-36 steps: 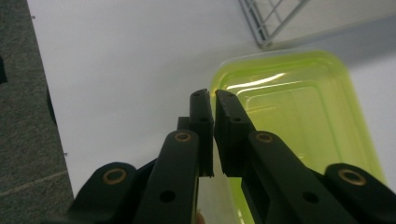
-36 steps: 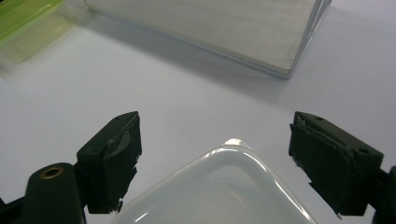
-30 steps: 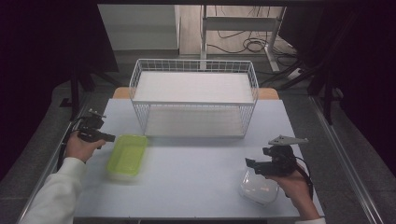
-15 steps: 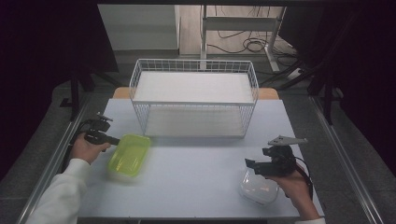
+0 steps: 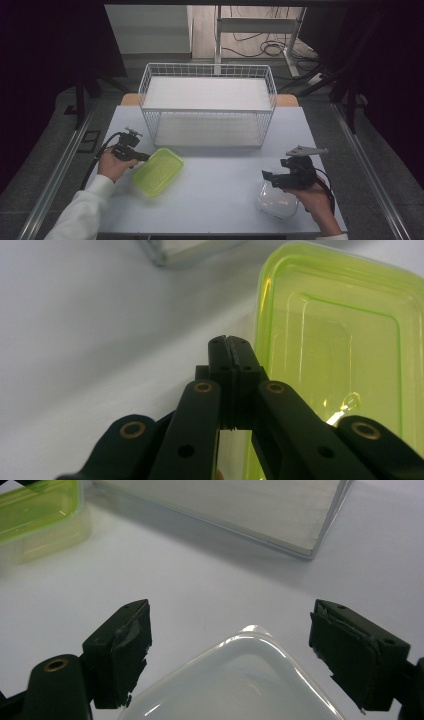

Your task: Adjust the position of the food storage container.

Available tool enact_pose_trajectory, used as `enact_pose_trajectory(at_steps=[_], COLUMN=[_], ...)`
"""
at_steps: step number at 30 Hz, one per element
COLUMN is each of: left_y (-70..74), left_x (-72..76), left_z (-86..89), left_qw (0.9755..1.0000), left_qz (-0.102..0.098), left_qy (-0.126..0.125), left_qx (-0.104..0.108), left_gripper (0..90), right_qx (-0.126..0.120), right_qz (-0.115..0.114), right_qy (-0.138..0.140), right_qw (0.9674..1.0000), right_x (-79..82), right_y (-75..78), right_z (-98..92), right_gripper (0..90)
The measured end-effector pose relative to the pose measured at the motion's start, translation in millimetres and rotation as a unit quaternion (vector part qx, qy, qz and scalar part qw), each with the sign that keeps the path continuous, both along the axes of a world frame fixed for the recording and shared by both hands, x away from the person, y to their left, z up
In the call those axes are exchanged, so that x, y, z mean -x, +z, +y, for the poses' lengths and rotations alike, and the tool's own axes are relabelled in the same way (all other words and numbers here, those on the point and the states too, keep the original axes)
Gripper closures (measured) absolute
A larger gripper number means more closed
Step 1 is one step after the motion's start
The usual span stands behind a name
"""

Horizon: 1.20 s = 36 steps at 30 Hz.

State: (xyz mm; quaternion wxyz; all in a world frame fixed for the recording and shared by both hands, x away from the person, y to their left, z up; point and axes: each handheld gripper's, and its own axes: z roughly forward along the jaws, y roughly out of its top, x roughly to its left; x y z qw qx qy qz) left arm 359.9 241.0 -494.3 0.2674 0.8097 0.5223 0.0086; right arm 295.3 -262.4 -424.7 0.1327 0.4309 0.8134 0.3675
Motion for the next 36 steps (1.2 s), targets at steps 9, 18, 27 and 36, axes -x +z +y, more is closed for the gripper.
enact_pose_trajectory(at_steps=[9,18,27,36], left_y=[-0.4,-0.5,14.0,24.4], left_x=[-1.3,-2.8,6.6,68.9], left_z=[-21.0,-42.9,-30.2,23.1], left_qw=[0.9997,0.9991,0.9989,0.9989], left_qz=[0.003,-0.001,-0.030,-0.042], left_qy=[-0.019,-0.039,-0.036,-0.015], left_qx=[0.016,0.017,-0.003,-0.011], left_gripper=[89.9,89.9,90.0,90.0], right_qx=[0.003,0.004,0.001,0.000], right_qz=[0.005,0.005,0.003,0.001], right_qy=[0.000,0.000,-0.001,-0.001], right_qw=[1.0000,1.0000,1.0000,1.0000], right_x=[-0.7,-0.6,0.0,0.9], right_y=[-2.1,-2.2,-0.9,0.5], right_z=[2.1,1.7,0.5,0.4], right_gripper=[17.2,17.2,17.2,17.2])
